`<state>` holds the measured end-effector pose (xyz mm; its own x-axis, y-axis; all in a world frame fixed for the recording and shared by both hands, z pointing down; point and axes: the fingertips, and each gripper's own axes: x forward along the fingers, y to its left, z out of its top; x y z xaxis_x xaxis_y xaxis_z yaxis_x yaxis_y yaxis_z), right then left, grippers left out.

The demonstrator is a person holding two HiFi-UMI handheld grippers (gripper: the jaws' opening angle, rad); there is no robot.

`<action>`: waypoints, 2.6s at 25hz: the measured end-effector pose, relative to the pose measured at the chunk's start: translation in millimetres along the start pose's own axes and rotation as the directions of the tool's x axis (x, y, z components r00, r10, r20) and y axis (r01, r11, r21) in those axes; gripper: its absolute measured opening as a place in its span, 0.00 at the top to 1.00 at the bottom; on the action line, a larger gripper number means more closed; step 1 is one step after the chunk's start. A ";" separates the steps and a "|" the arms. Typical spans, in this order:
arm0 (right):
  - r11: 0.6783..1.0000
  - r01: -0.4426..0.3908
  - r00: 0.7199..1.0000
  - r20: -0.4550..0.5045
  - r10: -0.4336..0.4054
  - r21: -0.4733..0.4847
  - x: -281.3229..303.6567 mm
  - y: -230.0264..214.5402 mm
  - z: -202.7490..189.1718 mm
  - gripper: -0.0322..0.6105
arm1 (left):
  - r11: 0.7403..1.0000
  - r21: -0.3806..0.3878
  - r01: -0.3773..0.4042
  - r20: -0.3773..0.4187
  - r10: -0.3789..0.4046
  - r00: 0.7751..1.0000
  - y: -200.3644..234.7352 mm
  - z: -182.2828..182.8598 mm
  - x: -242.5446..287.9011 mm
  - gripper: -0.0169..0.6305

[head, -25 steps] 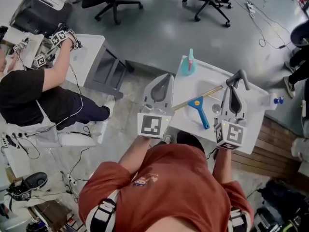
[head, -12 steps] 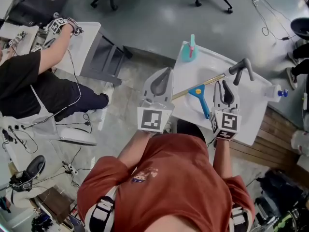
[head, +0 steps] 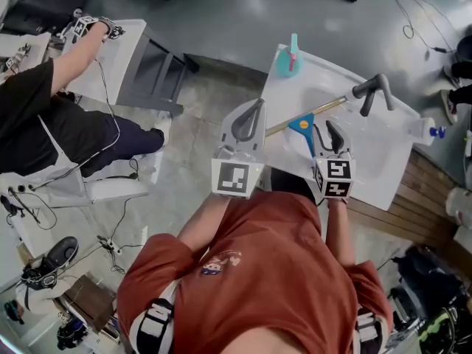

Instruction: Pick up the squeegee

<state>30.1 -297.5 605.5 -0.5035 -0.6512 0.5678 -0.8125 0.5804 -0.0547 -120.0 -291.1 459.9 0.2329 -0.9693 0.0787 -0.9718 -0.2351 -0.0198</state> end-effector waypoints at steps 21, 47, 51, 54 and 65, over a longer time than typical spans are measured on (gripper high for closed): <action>0.992 -0.123 0.960 -0.259 0.108 -0.040 34.2 27.7 -90.9 0.65 | 1.000 0.013 -0.021 -0.042 0.022 0.999 8.6 -23.8 0.6 0.95; 0.994 -0.055 0.964 -0.265 0.028 -0.096 38.2 23.7 -97.0 0.73 | 1.000 0.024 -0.013 -0.029 0.013 0.999 10.4 -24.5 -8.6 0.95; 0.996 -0.039 0.969 -0.248 0.016 -0.085 32.7 27.4 -95.5 0.73 | 1.000 0.023 -0.010 -0.042 0.011 0.999 10.4 -26.8 -12.3 0.95; 0.995 -0.037 0.971 -0.240 0.015 -0.088 28.6 30.0 -90.2 0.73 | 1.000 0.016 0.003 -0.033 -0.002 0.999 9.4 -22.2 -13.0 0.95; 0.996 -0.002 0.989 -0.149 -0.011 -0.085 4.3 45.1 -64.4 0.73 | 0.999 0.024 0.034 0.016 -0.035 0.999 0.8 -2.6 -36.9 0.95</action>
<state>10.2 -242.6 658.3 -0.4450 -0.5772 0.6847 -0.7836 0.6211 0.0144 -129.5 -255.3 459.5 0.2669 -0.9617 0.0631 -0.9621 -0.2697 -0.0410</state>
